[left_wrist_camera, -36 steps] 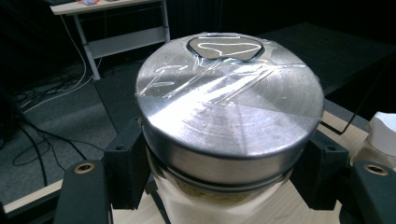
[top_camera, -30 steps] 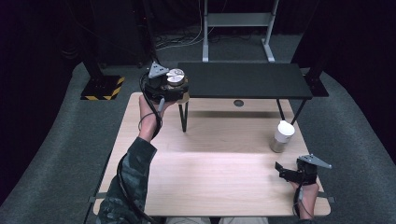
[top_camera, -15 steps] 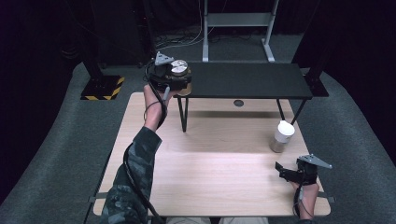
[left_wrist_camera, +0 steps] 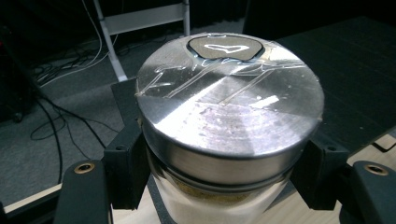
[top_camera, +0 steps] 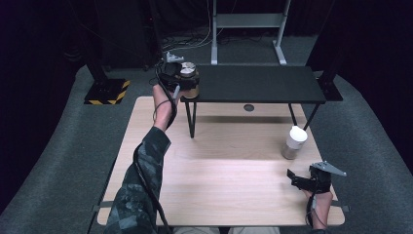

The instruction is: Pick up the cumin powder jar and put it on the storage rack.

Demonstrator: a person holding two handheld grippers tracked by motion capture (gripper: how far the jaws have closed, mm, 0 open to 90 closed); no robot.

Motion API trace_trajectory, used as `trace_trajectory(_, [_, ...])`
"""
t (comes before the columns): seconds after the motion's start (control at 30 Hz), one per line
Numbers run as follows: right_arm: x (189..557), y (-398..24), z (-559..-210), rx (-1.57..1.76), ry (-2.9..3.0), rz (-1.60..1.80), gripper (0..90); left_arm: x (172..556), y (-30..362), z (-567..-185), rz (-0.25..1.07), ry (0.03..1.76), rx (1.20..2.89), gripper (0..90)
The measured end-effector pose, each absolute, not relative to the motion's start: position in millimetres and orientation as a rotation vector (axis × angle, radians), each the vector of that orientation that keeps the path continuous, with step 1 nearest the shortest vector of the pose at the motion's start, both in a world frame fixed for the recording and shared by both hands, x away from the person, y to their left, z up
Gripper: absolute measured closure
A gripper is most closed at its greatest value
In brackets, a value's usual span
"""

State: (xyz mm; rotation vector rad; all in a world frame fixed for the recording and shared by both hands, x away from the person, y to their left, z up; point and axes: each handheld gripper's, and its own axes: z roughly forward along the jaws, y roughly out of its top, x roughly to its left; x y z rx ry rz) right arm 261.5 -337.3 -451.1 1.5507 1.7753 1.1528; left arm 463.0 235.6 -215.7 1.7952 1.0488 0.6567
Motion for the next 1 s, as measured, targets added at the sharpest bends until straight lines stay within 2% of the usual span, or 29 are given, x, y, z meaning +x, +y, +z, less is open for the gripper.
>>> trace_trajectory(1.0, [261.2,-337.6,-451.4,1.548,1.775,1.156,0.0,472.0,232.6,-219.3,0.649,1.067,1.806,30.4])
